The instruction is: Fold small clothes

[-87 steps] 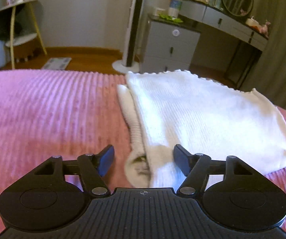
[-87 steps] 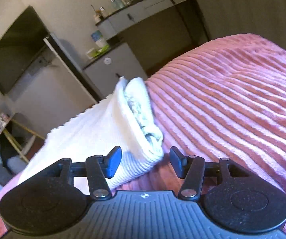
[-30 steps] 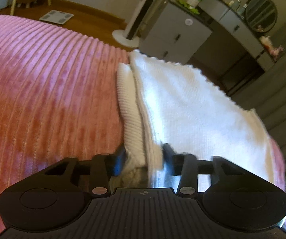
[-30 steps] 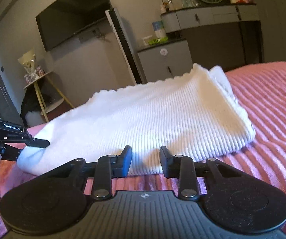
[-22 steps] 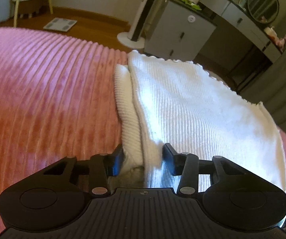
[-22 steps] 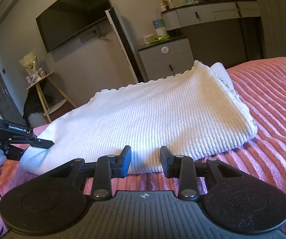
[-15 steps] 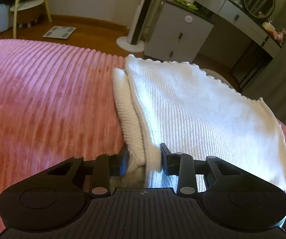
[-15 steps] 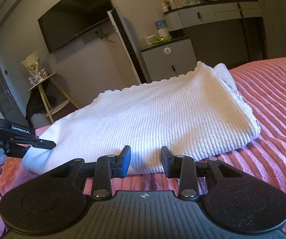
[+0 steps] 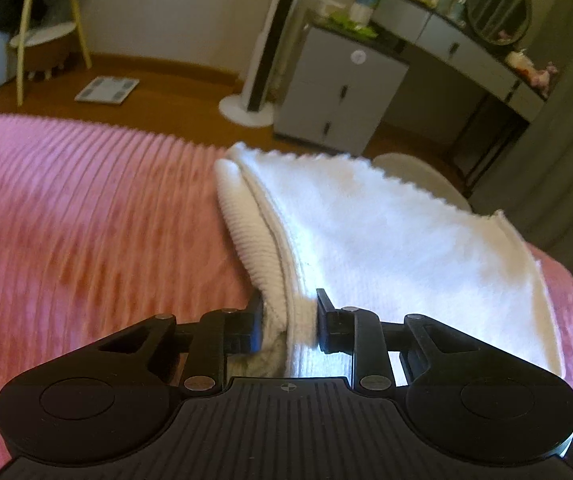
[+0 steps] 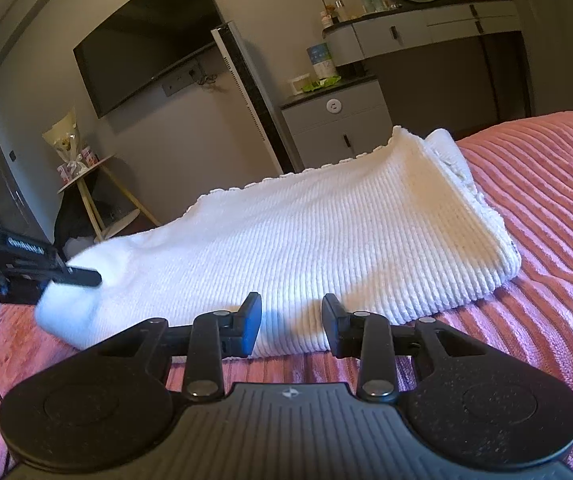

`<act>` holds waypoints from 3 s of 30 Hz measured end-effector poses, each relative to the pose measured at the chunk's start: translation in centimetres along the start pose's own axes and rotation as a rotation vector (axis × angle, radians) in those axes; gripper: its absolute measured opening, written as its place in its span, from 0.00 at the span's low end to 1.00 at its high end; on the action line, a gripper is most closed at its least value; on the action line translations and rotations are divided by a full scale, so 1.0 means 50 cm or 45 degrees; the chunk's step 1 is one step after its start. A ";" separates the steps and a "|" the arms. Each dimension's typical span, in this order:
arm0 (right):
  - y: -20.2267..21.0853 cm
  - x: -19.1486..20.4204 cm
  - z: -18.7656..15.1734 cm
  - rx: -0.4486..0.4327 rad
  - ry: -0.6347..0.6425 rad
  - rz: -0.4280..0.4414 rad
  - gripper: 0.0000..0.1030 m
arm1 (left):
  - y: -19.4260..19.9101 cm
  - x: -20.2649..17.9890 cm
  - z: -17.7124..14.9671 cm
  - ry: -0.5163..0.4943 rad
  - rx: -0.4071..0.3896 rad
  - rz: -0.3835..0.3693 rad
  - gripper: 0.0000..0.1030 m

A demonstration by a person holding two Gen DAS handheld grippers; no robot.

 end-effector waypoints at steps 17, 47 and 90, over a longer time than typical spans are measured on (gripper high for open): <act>0.025 -0.077 0.021 -0.071 -0.243 -0.011 0.32 | -0.021 -0.394 -0.014 -0.516 -0.078 -0.194 0.26; -0.029 -0.150 0.094 0.084 -0.652 0.323 0.75 | -0.033 -0.172 -0.183 -0.098 -0.202 0.040 0.69; -0.078 -0.114 0.196 0.218 0.099 -0.091 0.22 | -0.034 -0.190 -0.205 0.029 -0.092 -0.085 0.73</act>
Point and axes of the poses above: each gripper's, at about its wrist camera, not at the fingertips, and y roughly against the way its jaws point, x to its left, z to its top, the point moved 4 cm from there along -y, roughly the way its jaws point, and after that the axes turned 2 degrees about y, right-handed, at the moved point
